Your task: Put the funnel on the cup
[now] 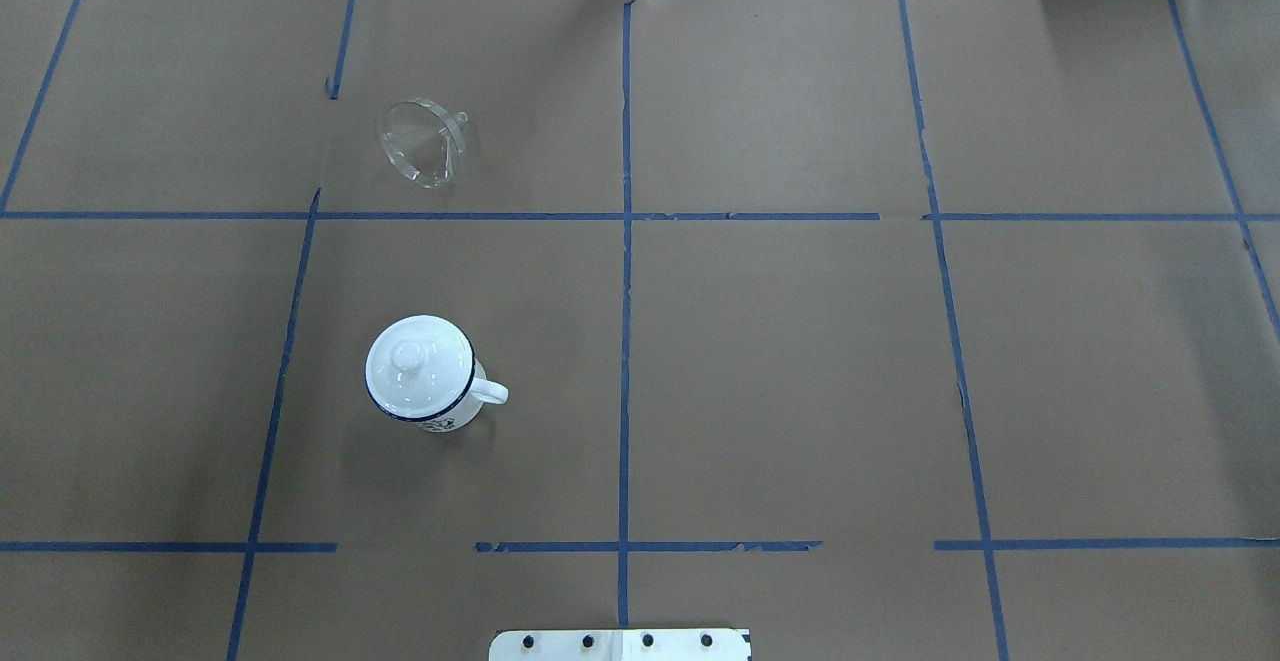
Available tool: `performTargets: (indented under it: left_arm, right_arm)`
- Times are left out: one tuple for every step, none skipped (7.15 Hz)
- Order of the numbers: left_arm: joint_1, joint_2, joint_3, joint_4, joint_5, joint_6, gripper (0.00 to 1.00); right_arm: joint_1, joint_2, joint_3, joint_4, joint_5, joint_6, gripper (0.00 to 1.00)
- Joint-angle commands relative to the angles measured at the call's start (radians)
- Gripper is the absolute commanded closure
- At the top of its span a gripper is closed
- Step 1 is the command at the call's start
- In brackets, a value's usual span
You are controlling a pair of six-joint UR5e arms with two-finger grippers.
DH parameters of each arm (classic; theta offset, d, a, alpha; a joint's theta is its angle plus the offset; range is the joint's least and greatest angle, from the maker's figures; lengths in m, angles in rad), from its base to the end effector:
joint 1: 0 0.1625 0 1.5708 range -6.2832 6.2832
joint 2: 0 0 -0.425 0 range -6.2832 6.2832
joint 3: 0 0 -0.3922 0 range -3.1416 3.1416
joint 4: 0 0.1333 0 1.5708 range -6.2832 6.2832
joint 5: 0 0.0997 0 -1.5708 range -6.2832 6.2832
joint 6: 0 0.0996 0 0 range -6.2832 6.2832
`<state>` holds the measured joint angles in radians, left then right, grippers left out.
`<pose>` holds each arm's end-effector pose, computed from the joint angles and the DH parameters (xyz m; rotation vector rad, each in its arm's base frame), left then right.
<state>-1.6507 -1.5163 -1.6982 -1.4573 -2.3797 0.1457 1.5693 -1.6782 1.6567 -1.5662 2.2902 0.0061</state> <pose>-0.0981 -0.4585 0.6310 0.0529 0.8080 0.0458 0.0670 -0.4451 0.6701 -0.0189 -0.7193 0.0105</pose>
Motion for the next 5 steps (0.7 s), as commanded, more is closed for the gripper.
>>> performTargets:
  left_arm:
    - [-0.003, 0.005, 0.02, -0.014, 0.01, 0.009, 0.0]
    - [-0.003, 0.007, 0.012, -0.012, 0.007, 0.008, 0.0]
    - [-0.004, 0.014, 0.005, -0.017, 0.005, 0.006, 0.0]
    - [-0.006, 0.013, 0.009, -0.012, 0.005, 0.003, 0.0]
    - [-0.011, 0.019, 0.006, -0.018, 0.004, 0.009, 0.0]
  right_arm:
    - [0.0, 0.0, 0.0, 0.0, 0.0, 0.0, 0.0]
    - [0.0, 0.0, -0.001, 0.0, 0.0, 0.0, 0.0]
    - [0.0, 0.0, -0.002, 0.0, 0.0, 0.0, 0.0]
    - [0.0, 0.0, -0.002, 0.0, 0.0, 0.0, 0.0]
    - [0.0, 0.0, -0.002, 0.0, 0.0, 0.0, 0.0]
